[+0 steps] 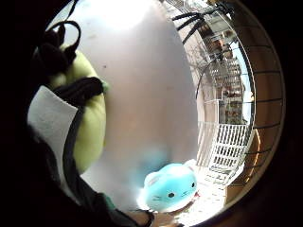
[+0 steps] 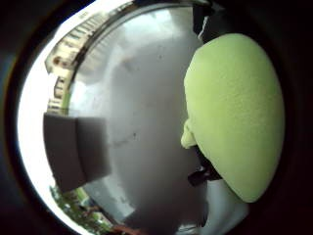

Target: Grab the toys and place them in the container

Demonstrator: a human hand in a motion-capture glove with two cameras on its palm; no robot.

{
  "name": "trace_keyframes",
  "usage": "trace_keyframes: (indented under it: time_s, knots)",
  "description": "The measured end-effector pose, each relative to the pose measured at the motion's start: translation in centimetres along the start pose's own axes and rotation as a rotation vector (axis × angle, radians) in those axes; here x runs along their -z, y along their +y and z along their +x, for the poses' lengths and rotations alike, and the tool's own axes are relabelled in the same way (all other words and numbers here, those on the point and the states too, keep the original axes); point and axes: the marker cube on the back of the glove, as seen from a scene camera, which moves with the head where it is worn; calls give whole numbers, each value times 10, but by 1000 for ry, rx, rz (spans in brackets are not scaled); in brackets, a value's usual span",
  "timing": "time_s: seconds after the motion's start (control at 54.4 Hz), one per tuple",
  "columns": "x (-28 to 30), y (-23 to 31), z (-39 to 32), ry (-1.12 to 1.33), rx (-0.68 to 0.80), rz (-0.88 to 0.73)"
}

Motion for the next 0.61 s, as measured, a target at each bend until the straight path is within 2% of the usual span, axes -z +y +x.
trace_keyframes:
  time_s: [0.11, 0.294, 0.459, 0.606]
  knots:
    - [3, -7, -3, 33, -3, 43]
    - [32, -5, -1, -31, -30, -29]
    - [97, 10, -3, -81, -54, -6]
    - [163, 21, -17, -108, -48, 83]
